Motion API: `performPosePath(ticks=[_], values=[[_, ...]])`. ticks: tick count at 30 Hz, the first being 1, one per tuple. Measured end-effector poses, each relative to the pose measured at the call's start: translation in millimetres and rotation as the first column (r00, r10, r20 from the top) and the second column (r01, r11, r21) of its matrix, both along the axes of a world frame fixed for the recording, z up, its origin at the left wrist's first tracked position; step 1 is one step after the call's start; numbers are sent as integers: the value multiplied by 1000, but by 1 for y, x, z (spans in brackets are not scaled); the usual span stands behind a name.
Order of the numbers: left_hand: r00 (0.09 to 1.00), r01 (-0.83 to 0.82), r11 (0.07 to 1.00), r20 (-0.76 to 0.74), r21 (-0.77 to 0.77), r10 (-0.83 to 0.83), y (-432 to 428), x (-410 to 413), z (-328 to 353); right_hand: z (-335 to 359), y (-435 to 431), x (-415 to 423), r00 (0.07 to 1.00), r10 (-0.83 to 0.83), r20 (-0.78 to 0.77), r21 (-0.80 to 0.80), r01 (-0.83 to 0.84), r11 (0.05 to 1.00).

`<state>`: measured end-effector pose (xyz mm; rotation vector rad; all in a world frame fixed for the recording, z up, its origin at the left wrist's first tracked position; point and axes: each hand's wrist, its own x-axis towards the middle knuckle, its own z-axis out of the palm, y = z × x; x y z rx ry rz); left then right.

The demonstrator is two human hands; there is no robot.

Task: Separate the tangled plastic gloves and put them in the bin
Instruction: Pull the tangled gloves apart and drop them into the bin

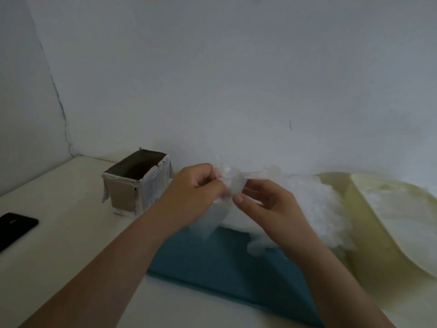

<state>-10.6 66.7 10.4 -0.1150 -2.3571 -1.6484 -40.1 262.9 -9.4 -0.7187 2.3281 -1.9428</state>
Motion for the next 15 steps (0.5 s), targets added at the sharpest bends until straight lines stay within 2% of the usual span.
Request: performPosePath(ticks=[4,7,8,11,15], values=[[996,48,964,57,261,-65,11,3,-2,7,-2,8,991,93,98,-109,-83,991],[971,97,829,131,551,-200,13,2,0,5,-4,9,981,-12,194,-163,45,986],[956,128,804,143,581,-256,11,2,0,2,-4,8,973,-64,221,-183,106,977],[917,202,837,203,508,-344,13,5,-5,-2,-7,6,945,-169,280,-248,241,938],[947,131,843,184,522,-261,19,2,-11,-1,-11,8,929,-267,256,-236,328,915]])
